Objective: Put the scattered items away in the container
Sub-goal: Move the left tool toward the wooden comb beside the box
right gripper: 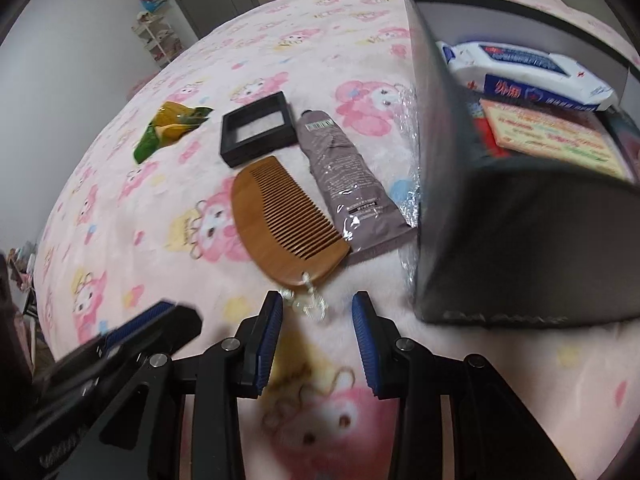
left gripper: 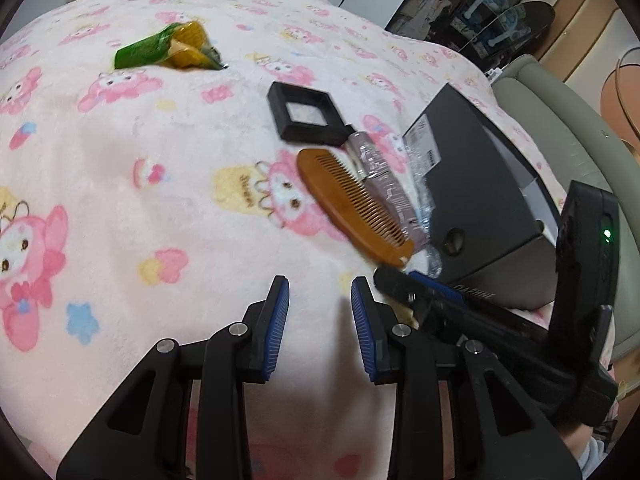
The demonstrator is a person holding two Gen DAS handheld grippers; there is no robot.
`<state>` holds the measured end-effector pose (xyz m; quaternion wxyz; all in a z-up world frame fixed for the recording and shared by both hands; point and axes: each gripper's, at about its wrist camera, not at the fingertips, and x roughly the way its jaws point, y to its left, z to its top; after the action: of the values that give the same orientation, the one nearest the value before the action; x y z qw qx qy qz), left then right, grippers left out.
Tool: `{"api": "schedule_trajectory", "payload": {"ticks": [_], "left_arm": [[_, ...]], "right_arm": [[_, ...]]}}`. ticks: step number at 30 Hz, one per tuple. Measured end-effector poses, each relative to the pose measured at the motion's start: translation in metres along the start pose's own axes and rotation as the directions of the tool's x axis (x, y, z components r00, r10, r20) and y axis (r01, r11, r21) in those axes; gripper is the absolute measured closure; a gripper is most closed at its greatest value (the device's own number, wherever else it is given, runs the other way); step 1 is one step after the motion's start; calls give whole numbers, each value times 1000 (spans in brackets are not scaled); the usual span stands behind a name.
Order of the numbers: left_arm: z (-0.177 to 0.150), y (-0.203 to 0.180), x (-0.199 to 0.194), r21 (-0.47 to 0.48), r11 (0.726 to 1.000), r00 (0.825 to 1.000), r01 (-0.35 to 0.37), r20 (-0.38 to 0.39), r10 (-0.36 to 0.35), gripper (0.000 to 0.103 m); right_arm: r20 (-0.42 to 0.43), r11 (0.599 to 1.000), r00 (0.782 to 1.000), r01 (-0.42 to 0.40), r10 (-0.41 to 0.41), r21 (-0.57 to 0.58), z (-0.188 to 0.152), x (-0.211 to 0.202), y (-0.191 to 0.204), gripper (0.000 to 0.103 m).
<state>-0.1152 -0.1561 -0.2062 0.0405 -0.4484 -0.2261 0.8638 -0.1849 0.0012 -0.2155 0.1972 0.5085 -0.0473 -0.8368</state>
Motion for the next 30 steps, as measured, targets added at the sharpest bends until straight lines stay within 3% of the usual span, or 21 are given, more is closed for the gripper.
{"api": "schedule_trajectory", "payload": {"ticks": [2,6,10,22,26,30], "left_arm": [[0,2,1,-5,1000,1000,4,3,-4,72],[-3,2,1,-8,1000,1000,20,6,-20,72],[-7,-4,1,13,1000,1000,26,7,-26,72],[-28,-34,-2,65,997,999,35,2,-36,72],[-27,-29,-1,54,998,1000,28,11,-29,72],[-23,-22,1,47,999,1000,14,18,-15,72]], "right_arm": [[0,1000,1000,8,-8,-9,0,5,1,72],[11,999,1000,21,-21,-30,-1,-2,4,92],[21,1000,1000,21,-21,-14,-5,-15,2,99],[51,1000,999,-17,17,1,-26,-65,-17,102],[18,997,997,-71,71,-10,-19,-54,-14,101],[3,998,999,-44,44,-41,-6,-28,-4,99]]}}
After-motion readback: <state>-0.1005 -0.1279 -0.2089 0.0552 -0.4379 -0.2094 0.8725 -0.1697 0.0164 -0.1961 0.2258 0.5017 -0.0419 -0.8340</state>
